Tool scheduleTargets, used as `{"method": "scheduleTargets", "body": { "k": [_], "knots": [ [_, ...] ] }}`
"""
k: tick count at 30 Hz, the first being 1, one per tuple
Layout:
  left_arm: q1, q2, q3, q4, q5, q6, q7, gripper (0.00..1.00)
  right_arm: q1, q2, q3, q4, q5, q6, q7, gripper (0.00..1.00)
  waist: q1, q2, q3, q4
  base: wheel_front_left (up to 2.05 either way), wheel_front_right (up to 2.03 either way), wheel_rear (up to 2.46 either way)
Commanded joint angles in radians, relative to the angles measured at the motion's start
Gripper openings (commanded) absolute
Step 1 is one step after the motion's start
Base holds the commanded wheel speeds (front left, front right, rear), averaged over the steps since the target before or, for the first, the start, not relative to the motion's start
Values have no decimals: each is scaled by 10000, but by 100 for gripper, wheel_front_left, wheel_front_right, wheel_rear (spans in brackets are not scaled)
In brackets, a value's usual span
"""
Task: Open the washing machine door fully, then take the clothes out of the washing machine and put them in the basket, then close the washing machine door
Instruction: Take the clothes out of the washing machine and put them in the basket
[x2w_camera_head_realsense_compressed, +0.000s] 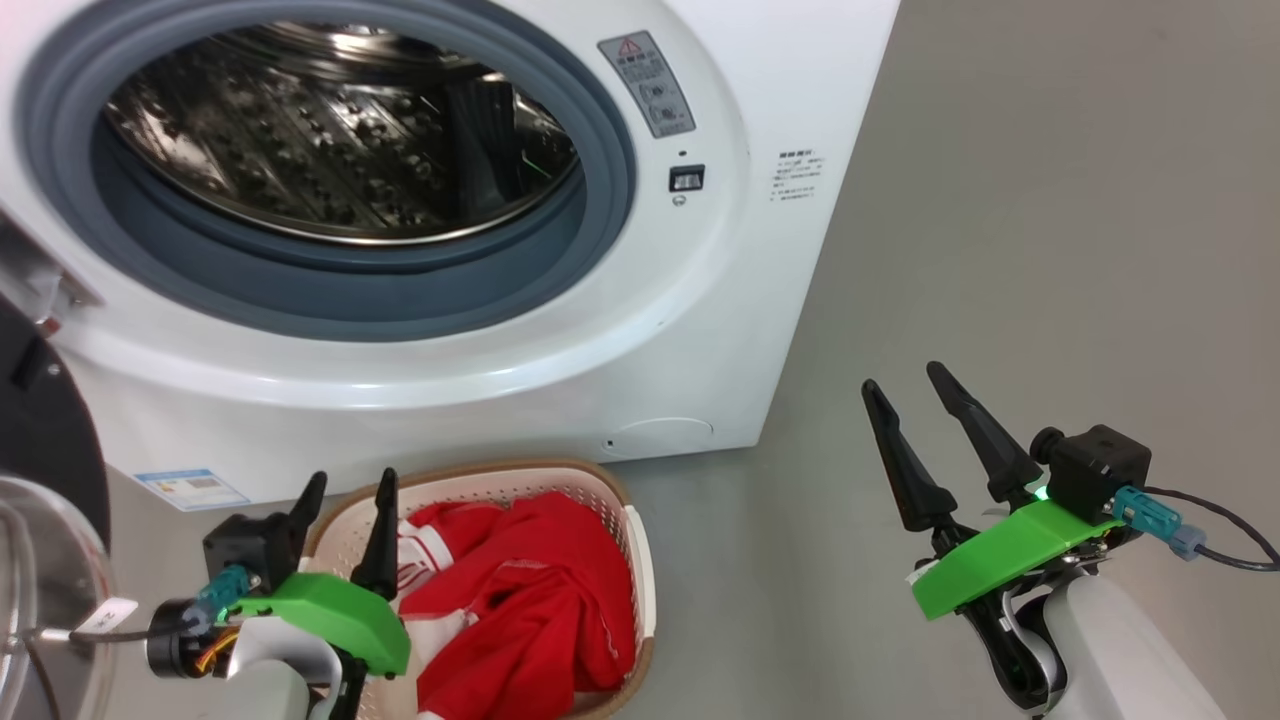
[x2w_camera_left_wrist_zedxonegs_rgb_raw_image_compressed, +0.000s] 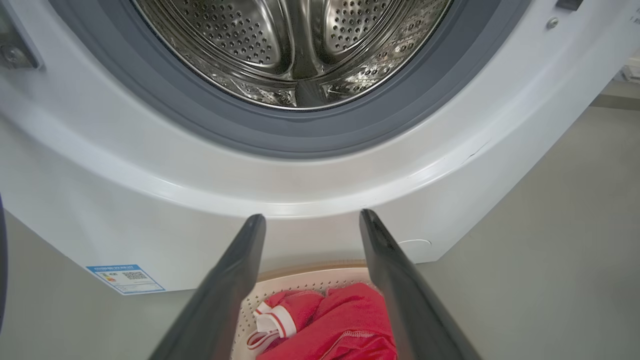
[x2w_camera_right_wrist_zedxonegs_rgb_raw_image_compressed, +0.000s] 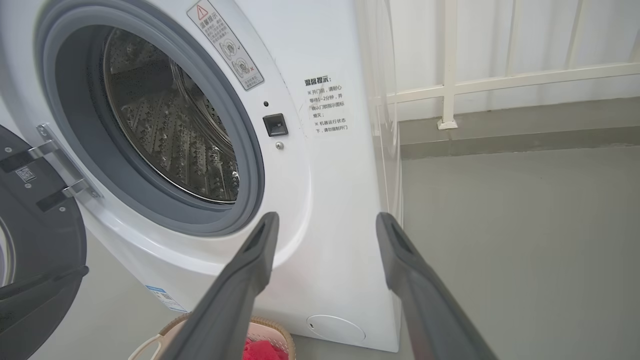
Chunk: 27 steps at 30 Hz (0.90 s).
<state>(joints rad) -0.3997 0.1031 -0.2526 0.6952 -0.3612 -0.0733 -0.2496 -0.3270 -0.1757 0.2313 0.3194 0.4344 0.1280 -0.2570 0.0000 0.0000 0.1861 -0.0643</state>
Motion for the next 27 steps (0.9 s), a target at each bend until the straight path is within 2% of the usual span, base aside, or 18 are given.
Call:
{"method": "scheduleTargets", "body": {
  "k": [1,16,27],
  "knots": [
    [77,270,383,-393,77,115,-122,100,76,31,202,-212,129,27,-48,100,0,0,-197,135,0,0,0],
    [1575,277,984,-3515,260,617,-122,100,492,-60,-27,-212,110,27,-48,100,0,0,-937,672,0,0,0],
    [2417,479,1233,-5415,189,1009,-72,100,617,-107,-161,-305,50,27,-48,100,0,0,-1088,834,0,0,0]
  ]
}}
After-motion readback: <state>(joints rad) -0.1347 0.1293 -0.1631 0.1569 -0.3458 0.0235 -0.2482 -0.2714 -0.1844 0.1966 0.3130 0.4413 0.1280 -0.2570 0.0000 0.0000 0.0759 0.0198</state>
